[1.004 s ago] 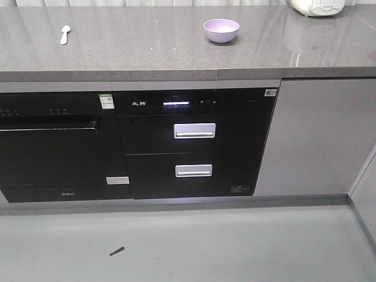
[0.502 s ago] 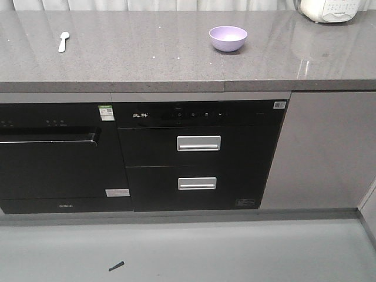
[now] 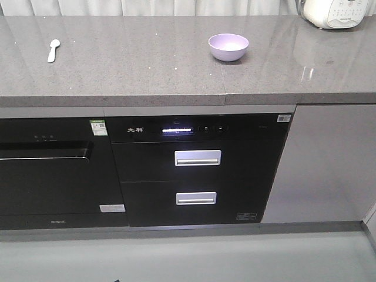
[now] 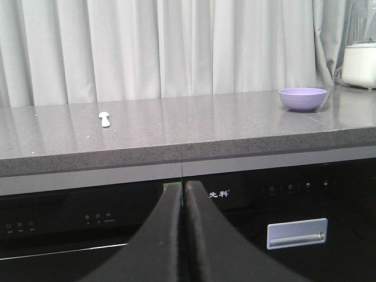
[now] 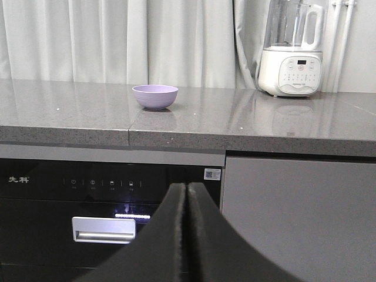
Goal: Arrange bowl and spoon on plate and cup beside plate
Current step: 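Drive the base toward the counter holding the spoon and lavender bowl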
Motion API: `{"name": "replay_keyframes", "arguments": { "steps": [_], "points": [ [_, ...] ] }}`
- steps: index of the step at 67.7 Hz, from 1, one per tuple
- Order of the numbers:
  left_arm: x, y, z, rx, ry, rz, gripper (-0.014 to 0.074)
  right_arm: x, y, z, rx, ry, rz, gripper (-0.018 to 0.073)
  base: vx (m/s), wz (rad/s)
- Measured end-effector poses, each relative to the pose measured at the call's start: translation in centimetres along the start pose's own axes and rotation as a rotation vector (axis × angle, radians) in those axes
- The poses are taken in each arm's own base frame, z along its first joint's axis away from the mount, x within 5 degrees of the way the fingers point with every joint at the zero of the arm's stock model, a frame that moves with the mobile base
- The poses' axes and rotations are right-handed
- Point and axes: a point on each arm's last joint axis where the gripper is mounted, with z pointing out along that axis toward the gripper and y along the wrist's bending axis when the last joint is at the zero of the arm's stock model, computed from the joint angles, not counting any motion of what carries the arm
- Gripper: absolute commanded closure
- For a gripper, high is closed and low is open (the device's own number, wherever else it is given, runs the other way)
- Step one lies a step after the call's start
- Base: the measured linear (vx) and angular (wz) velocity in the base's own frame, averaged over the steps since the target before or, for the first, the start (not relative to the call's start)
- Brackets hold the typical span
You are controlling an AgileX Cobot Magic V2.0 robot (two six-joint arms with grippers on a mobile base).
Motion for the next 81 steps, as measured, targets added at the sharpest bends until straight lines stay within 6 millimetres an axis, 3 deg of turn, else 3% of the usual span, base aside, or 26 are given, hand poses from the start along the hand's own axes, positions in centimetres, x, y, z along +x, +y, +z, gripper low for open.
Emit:
{"name": "replay_keyframes", "arguments": {
  "steps": [81],
  "points": [
    [0.00, 0.00, 0.00, 0.000, 0.000, 0.000, 0.0604, 0.00, 0.00, 0.00, 0.000, 0.000, 0.000, 0.0561, 0.13, 0.01]
  ]
}}
